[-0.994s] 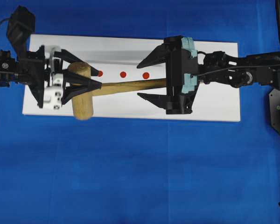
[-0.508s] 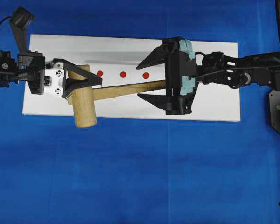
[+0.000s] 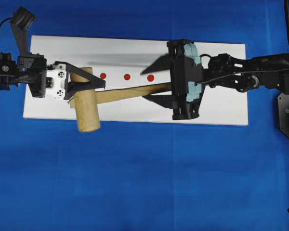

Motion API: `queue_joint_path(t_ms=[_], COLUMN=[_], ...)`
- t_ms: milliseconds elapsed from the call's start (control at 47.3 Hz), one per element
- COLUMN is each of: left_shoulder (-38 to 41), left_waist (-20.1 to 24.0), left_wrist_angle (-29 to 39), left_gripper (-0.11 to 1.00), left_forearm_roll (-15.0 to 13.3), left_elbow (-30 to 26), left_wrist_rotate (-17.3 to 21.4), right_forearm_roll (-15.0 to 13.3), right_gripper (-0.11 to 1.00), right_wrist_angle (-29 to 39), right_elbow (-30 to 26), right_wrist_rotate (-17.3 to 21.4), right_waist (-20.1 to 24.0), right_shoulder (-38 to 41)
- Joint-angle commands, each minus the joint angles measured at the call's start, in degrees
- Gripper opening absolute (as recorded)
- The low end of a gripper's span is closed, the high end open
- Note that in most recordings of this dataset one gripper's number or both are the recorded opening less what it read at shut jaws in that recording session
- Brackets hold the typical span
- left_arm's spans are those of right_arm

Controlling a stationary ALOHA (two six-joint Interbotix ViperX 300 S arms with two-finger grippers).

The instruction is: Hit the mark with a hammer.

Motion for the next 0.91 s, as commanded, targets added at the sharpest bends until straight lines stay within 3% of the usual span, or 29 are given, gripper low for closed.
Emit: queue_joint_path(t_ms=[0, 85, 487, 677, 889], left_shoulder=[-0.70, -0.88, -1.58, -1.76, -2.46], left_waist=[-0.35, -0.35, -0.26, -0.26, 0.00], left_wrist_angle=[-0.35, -0.62, -0.35, -0.35, 1.41], left_gripper=[0.44, 0.44, 0.45, 0.89, 0.89], left_forearm_roll=[-0.09, 0.00, 0.26, 0.26, 0.26], left_elbow=[-1.76, -1.76, -1.58, -1.41, -0.97], left_wrist_rotate=[0.35, 0.79, 1.67, 2.11, 3.08], right_forearm_roll=[-0.35, -0.35, -0.35, -0.26, 0.18], right_gripper=[0.23, 0.08, 0.08, 0.08, 0.08], right_wrist_angle=[0.26, 0.62, 0.44, 0.53, 0.53], right_elbow=[-1.67, -1.67, -1.76, -1.76, -1.05], right_wrist_rotate=[-0.09, -0.09, -0.09, 0.35, 0.97], right_waist=[-0.09, -0.09, -0.09, -0.09, -0.09], right_shoulder=[-0.44, -0.53, -0.53, -0.53, -1.23])
